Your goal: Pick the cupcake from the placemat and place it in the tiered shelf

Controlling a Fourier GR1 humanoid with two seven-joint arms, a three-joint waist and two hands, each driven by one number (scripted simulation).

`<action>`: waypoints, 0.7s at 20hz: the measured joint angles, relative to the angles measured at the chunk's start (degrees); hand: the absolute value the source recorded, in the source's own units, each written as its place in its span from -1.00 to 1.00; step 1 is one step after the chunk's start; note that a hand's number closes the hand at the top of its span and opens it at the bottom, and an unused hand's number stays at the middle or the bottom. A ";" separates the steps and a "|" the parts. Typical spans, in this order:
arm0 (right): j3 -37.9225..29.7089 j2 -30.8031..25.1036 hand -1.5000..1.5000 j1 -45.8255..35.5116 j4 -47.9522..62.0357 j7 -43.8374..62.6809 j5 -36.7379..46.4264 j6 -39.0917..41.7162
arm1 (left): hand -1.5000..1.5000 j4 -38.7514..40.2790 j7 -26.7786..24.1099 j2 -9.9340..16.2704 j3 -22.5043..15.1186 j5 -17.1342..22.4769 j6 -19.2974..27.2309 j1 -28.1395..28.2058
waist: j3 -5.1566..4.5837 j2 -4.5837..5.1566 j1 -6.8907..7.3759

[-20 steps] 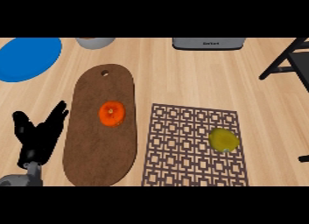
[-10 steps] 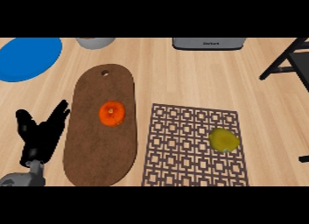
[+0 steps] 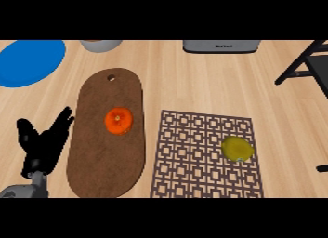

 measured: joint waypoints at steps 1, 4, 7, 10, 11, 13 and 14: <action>-0.09 0.02 -1.00 -0.41 -0.22 0.56 0.08 -1.53 | 0.00 0.11 0.55 -0.17 -0.07 0.00 0.07 -0.47 | 0.01 0.06 0.08; -0.97 -0.14 -1.00 -0.42 -1.95 0.70 -0.89 -4.99 | 0.00 0.04 0.60 -0.42 -0.07 -0.35 0.17 -0.60 | 0.01 0.04 0.10; -2.26 0.21 -1.00 -0.62 -3.74 0.44 -2.79 -9.31 | 0.00 0.14 -0.46 -1.03 -0.18 -0.91 0.36 -0.32 | 0.02 0.05 0.15; -2.30 1.40 -1.00 -1.48 -5.82 0.39 -3.52 -13.25 | 0.00 -0.24 1.12 -0.65 0.09 -0.78 0.25 -0.61 | -0.01 0.10 0.28; -2.65 1.33 -1.00 -1.69 -6.64 0.22 -3.95 -14.42 | 0.00 -0.22 0.92 -0.49 0.35 -0.57 -0.11 -0.41 | -0.02 0.08 0.27; -2.94 1.79 -1.00 -2.06 -8.14 0.07 -4.36 -16.97 | 0.00 -0.08 0.90 -0.19 0.73 -0.24 -0.76 -0.42 | -0.03 0.08 0.26; -3.29 1.49 -1.00 -2.15 -8.74 -0.01 -4.44 -18.05 | 0.00 0.36 0.98 -0.42 0.61 -0.46 -0.64 -0.82 | -0.02 0.10 0.14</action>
